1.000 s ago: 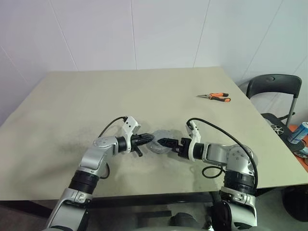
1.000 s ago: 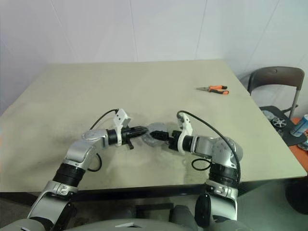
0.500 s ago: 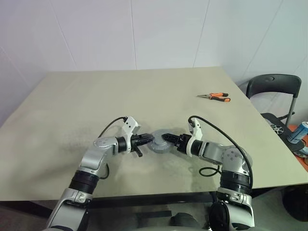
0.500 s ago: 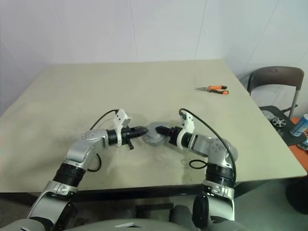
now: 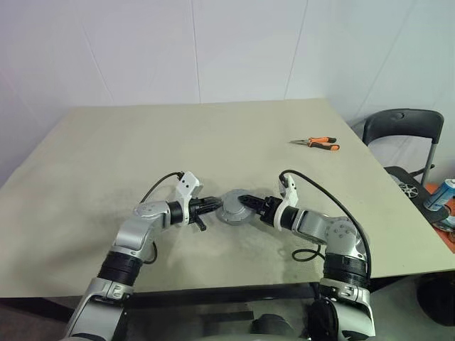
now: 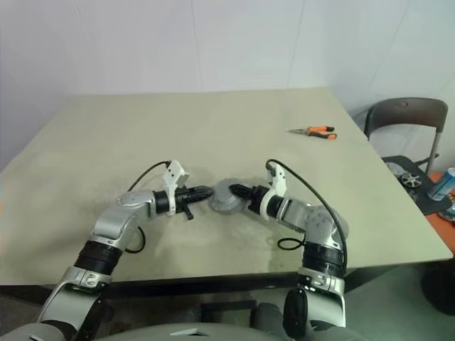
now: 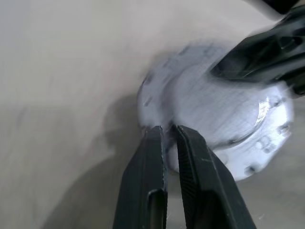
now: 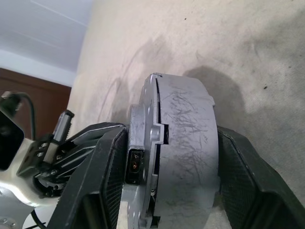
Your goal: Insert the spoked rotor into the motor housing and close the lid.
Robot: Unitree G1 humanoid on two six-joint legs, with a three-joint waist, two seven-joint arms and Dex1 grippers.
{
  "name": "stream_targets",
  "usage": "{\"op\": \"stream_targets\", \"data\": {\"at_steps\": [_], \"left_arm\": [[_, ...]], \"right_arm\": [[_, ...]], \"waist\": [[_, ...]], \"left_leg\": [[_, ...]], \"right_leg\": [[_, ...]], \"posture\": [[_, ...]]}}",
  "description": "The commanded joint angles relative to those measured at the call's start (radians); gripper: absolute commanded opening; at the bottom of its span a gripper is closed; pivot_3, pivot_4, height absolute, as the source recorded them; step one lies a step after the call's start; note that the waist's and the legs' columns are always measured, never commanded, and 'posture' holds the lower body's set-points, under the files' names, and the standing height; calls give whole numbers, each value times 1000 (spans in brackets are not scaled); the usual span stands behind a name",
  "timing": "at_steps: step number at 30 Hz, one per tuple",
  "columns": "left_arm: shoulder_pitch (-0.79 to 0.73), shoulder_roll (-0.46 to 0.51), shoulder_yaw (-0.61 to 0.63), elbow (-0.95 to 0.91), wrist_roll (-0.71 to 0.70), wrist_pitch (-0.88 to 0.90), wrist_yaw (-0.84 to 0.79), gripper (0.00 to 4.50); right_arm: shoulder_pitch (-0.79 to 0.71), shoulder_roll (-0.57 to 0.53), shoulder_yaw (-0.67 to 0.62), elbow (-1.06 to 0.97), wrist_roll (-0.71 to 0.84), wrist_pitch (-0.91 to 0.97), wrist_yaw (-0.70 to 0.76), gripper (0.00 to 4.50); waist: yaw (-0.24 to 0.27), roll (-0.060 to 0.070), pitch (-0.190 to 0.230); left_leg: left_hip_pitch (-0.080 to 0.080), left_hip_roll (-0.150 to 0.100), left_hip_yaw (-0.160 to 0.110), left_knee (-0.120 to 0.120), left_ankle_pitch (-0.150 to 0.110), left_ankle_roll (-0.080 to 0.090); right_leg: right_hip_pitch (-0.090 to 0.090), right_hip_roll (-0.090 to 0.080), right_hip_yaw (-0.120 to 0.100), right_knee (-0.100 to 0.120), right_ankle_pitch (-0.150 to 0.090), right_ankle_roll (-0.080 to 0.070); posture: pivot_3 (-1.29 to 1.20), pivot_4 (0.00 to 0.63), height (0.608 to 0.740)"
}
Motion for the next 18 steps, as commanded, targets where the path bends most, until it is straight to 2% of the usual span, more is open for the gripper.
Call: {"op": "stream_targets", "data": {"at_steps": [1, 5, 10, 14, 18], "left_arm": [[-19, 9, 57, -16, -29, 25, 18, 471], [-30, 20, 112, -39, -56, 51, 42, 471], [-32, 30, 172, -86, -103, 100, 63, 471], [-31, 37, 235, -138, -181, 165, 69, 471], [-32, 58, 262, -128, -197, 179, 82, 471]], "right_arm": [[-10, 7, 15, 66, -14, 1, -21, 2323], [-32, 24, -33, 159, -18, -65, -53, 2323], [-63, 61, -133, 236, 68, -80, -63, 2323], [-51, 67, -134, 249, 100, -77, -47, 2323], [-30, 71, -110, 219, 116, -67, -37, 2323]], "waist": [[-2, 0, 0], [-8, 0, 0], [-21, 0, 0], [-25, -1, 1], [-25, -1, 1]], "left_leg": [[0, 0, 0, 0, 0, 0], [0, 0, 0, -1, 0, 0], [1, 0, 0, 0, 0, 0], [0, 0, 0, 0, 0, 0], [0, 0, 0, -1, 0, -1]], "right_leg": [[0, 0, 0, 0, 0, 0], [0, 0, 0, 0, 0, 1], [0, 0, 0, 2, 1, 1], [0, 0, 0, 2, 1, 1], [-1, 0, 0, 3, 1, 1]], "posture": [[0, 0, 740], [0, 0, 740], [0, 0, 740], [0, 0, 740], [0, 0, 740]]}}
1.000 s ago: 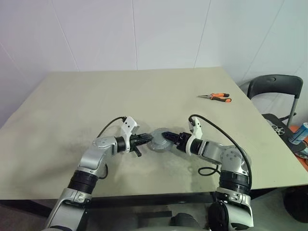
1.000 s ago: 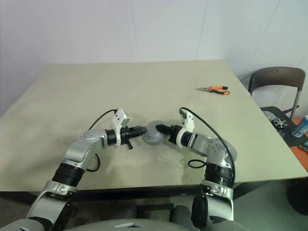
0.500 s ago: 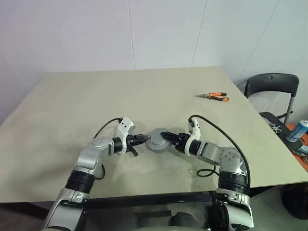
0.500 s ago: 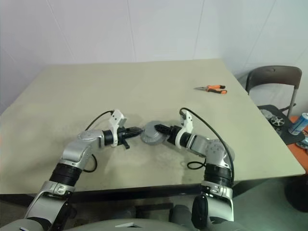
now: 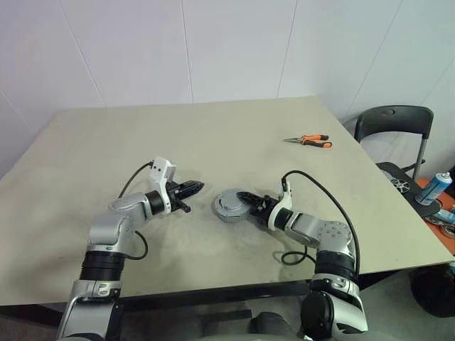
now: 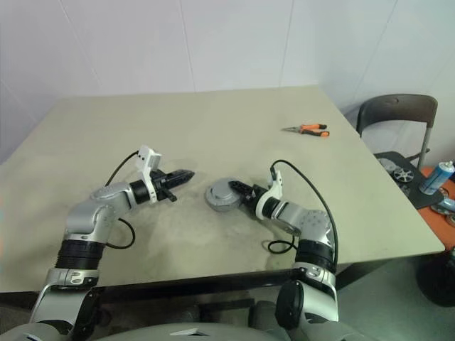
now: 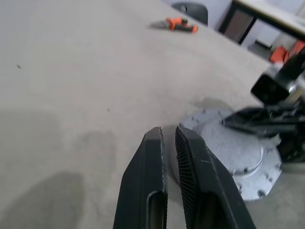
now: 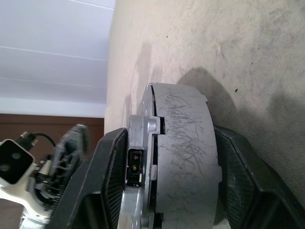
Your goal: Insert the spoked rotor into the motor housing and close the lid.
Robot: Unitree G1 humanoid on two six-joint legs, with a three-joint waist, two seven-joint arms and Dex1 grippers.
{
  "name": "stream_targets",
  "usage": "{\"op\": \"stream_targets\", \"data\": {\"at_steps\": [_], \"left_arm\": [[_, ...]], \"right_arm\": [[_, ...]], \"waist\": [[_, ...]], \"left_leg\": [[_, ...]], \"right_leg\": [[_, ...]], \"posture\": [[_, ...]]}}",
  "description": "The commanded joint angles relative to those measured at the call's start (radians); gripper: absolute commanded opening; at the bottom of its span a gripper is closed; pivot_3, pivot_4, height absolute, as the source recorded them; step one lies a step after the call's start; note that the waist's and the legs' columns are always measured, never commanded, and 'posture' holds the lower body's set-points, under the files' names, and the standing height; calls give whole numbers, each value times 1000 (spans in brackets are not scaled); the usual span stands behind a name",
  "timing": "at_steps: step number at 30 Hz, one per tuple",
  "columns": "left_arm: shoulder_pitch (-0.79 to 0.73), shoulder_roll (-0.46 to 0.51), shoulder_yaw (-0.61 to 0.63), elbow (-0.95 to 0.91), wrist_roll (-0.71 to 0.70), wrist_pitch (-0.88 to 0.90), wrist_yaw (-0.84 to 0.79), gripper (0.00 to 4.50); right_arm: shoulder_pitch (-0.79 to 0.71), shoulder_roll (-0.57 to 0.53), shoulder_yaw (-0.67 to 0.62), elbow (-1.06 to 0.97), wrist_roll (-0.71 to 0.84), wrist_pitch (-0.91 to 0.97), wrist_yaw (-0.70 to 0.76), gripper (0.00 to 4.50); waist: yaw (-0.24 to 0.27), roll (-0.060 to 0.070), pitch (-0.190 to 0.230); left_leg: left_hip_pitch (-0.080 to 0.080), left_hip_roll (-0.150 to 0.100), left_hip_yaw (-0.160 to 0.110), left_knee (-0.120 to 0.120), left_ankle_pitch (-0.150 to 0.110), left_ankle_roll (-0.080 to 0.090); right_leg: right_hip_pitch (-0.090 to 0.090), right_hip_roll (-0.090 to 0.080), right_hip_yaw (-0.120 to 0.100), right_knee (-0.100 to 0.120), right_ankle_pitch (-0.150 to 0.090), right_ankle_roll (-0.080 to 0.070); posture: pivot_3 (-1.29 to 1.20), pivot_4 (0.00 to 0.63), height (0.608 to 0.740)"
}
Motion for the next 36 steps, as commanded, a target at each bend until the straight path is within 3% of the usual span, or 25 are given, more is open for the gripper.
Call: {"op": "stream_targets", "data": {"at_steps": [1, 11, 19, 23, 32, 36], "left_arm": [[-23, 24, 37, -17, -19, -1, 8, 471], [-19, 22, 30, -14, -25, -2, 19, 471], [4, 29, 51, -40, -72, 45, 1, 471], [-14, 17, 196, -88, -299, 206, -5, 471], [-74, -17, 458, -21, -495, 249, 209, 471], [-22, -65, 491, -63, -550, 253, 278, 1375]], "right_arm": [[18, 6, 42, -32, 10, 9, 2, 2279], [-8, -11, 27, 4, 27, -24, -15, 2260], [-75, 35, -72, -27, 226, 2, -32, 2260], [-124, 57, -89, -10, 258, -61, -56, 2260], [-176, 69, -68, 16, 295, -119, -91, 2260], [-204, 72, -55, 24, 307, -131, -92, 2260]], "waist": [[1, 0, 0], [0, 0, 0], [1, 2, 4], [0, 2, 7], [1, 1, 10], [1, 1, 11]], "left_leg": [[0, 0, 0, 0, 0, 0], [0, 0, 0, 0, 0, 0], [-3, 0, 0, 0, 0, 0], [-8, 0, 0, 0, 1, -1], [-14, -1, -2, 11, 0, 0], [-15, -1, -2, 16, 0, 1]], "right_leg": [[0, 0, 0, 0, 0, 0], [0, 0, 0, 0, 0, 0], [-3, 0, 0, 0, 0, 0], [-8, 0, 0, 2, 0, 0], [-10, 0, 0, 9, 1, 2], [-9, 0, 0, 9, 3, 6]], "posture": [[0, 0, 740], [0, 0, 740], [0, 0, 740], [0, 0, 740], [0, 0, 740], [0, 0, 740]]}}
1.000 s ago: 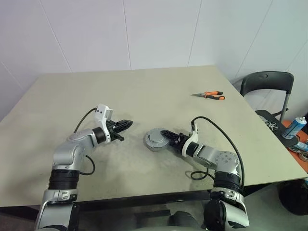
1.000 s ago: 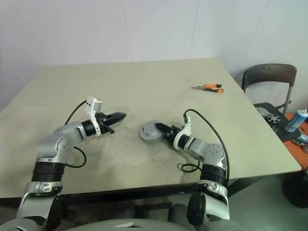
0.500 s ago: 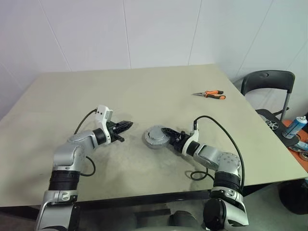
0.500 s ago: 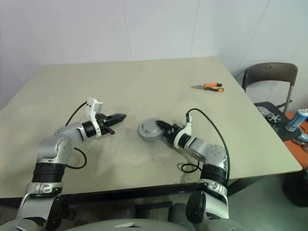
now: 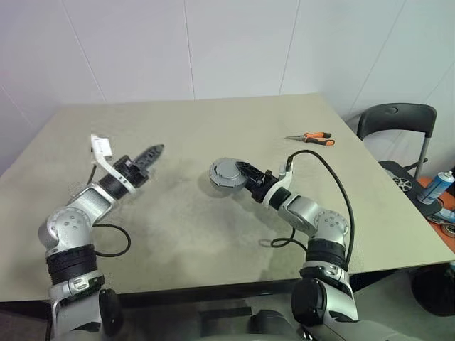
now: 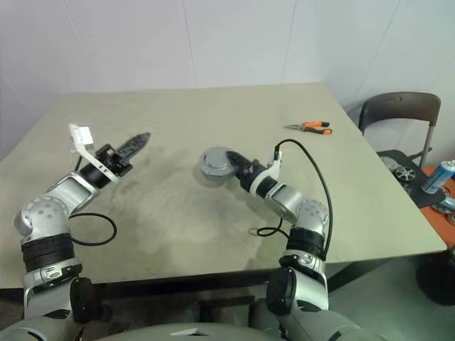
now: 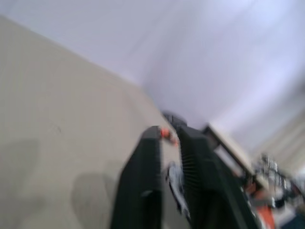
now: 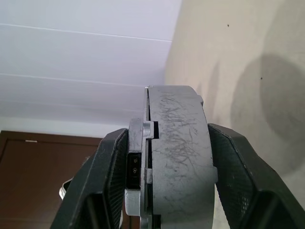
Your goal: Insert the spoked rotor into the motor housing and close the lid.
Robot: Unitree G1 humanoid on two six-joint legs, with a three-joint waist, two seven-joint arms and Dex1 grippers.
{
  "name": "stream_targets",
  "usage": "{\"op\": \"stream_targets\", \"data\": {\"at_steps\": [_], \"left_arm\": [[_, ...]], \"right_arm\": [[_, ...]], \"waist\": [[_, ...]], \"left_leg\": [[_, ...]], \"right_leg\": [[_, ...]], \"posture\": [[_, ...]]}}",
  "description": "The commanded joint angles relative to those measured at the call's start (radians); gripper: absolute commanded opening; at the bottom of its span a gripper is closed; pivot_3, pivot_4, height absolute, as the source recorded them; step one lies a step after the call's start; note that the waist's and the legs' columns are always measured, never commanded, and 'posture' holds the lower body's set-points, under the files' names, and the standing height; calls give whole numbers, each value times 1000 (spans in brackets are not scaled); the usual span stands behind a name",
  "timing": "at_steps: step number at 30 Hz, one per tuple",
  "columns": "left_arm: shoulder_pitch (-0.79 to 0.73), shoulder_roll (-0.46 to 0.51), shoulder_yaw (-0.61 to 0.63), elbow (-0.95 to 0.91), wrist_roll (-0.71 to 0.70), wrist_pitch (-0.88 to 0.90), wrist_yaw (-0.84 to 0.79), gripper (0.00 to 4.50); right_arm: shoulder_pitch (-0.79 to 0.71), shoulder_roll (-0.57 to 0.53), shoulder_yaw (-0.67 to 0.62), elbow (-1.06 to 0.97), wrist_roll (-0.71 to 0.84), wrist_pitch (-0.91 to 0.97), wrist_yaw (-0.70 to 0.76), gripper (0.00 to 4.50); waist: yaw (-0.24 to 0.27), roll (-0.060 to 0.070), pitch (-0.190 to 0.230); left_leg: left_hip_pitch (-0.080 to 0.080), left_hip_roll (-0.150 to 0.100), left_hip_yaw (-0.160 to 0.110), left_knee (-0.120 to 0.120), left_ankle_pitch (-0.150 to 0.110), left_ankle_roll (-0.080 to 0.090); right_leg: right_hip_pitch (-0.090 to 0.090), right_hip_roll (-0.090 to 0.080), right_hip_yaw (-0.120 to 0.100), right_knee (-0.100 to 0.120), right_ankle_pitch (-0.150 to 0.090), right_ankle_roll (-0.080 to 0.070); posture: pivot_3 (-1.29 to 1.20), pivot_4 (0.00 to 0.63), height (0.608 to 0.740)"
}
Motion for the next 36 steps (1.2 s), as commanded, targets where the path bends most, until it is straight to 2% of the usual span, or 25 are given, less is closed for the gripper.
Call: {"op": "stream_targets", "data": {"at_steps": [1, 6, 9, 14, 22, 36], "left_arm": [[44, -49, 32, -68, -96, 21, 58, 1686], [151, -92, 2, -178, -240, 107, 68, 3393], [151, -113, 14, -167, -270, 80, 110, 4392], [128, -111, -15, -153, -276, 61, 156, 4450], [103, -170, -92, -132, -323, 74, 167, 4450], [61, -239, -158, -50, -298, 7, 159, 4450]], "right_arm": [[-87, 14, 16, -15, 72, -18, 5, 2260], [-127, 17, 21, -36, 142, -3, -4, 2260], [-137, 11, 33, -20, 150, -16, -12, 2260], [-138, 6, 51, -13, 159, -23, -21, 2260], [-150, 9, 70, -9, 171, -31, -31, 2260], [-139, 1, 106, -44, 191, -18, -51, 2260]], "waist": [[0, 0, 0], [-1, -1, 0], [1, -1, 1], [1, -1, 1], [0, -1, 1], [2, -1, 1]], "left_leg": [[0, 0, 0, 0, 0, 0], [-2, 0, 0, -1, 0, 0], [-2, 0, 0, 0, 0, 0], [-2, 0, 0, 1, 0, 0], [-2, 0, 0, 0, 0, 0], [-2, 0, 0, 1, 0, 1]], "right_leg": [[0, 0, 0, 0, 0, 0], [-2, 0, 0, 0, 0, 0], [-3, 0, 0, 0, 0, 0], [-2, 0, 0, 0, 0, 0], [-2, 0, 0, -1, 0, 0], [-2, 1, 0, 0, 0, 0]], "posture": [[0, 0, 740], [0, 0, 740], [0, 0, 740], [0, 0, 740], [0, 0, 740], [0, 0, 740]]}}
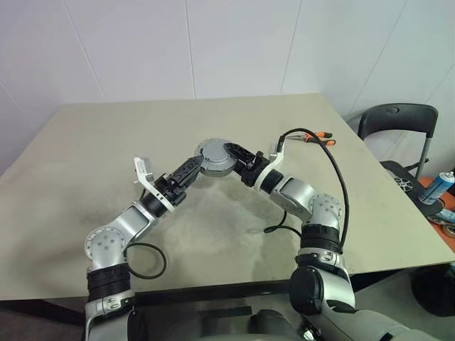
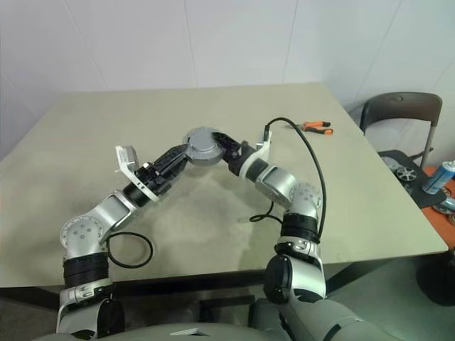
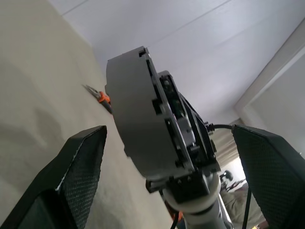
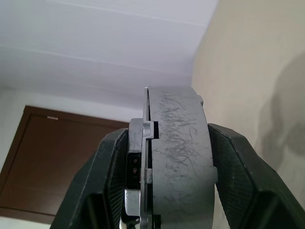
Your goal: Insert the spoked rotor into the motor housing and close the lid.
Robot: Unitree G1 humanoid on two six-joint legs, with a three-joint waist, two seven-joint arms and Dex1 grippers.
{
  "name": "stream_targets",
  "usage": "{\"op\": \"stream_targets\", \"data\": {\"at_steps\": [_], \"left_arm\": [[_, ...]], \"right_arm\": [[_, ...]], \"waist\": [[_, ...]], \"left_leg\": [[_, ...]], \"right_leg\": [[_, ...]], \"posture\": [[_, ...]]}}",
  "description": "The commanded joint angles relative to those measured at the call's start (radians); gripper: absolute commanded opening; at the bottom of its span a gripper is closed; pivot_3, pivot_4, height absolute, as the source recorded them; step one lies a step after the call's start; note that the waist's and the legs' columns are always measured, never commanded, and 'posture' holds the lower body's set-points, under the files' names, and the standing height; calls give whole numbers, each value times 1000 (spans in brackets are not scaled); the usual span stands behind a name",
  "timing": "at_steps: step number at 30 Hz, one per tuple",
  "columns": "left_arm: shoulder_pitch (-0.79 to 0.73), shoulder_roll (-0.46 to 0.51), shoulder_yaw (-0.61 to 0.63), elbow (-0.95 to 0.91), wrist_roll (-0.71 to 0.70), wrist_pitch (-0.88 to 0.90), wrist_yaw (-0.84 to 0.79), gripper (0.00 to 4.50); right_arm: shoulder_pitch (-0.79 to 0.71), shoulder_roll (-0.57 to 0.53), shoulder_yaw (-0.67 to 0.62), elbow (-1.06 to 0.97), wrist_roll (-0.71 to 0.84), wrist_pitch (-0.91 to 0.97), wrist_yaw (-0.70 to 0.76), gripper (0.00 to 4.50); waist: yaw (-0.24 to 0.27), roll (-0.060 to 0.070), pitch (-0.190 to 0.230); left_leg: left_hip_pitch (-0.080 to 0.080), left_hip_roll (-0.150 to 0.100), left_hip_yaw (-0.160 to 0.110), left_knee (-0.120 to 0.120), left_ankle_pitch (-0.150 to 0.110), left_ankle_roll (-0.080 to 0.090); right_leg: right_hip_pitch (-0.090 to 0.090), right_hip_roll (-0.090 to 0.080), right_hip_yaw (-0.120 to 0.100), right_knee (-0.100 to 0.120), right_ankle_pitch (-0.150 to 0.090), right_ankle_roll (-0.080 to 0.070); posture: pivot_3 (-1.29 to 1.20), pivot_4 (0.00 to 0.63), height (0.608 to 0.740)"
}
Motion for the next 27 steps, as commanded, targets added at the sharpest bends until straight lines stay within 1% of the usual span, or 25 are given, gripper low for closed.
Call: {"op": "stream_targets", "data": {"at_steps": [1, 7, 13, 20, 27], "left_arm": [[-59, -20, -10, 24, -2, -45, -13, 4450], [-105, -47, -10, 73, -8, -71, -8, 4450], [-101, -63, -26, 71, -5, -70, -4, 4450], [-92, -55, -39, 75, -34, -15, 9, 4450], [-101, -67, -8, 109, -31, -34, 37, 4450]], "right_arm": [[-44, 4, 14, -60, 57, -2, 11, 2260], [-37, -8, 20, -66, 69, -1, -3, 2260], [-29, -14, 20, -77, 84, 2, -19, 2260], [-28, -13, 28, -73, 86, -4, -25, 2260], [-27, -13, 37, -71, 82, -5, -26, 2260]], "waist": [[1, 0, 0], [0, 0, 0], [0, 0, 0], [0, 0, 0], [0, 0, 0]], "left_leg": [[0, 0, 0, 0, 0, 0], [0, 0, 0, 1, 0, 1], [0, 0, 0, 1, 0, 1], [0, 0, 0, 1, 0, 1], [0, 0, 0, 2, 0, 1]], "right_leg": [[0, 0, 0, 0, 0, 0], [1, 0, 0, 0, 0, 0], [1, 1, 0, 0, 0, 0], [1, 1, 0, 0, 0, 0], [1, 1, 0, 0, 0, 0]], "posture": [[0, 0, 740], [0, 0, 740], [0, 0, 740], [0, 0, 740], [0, 0, 740]]}}
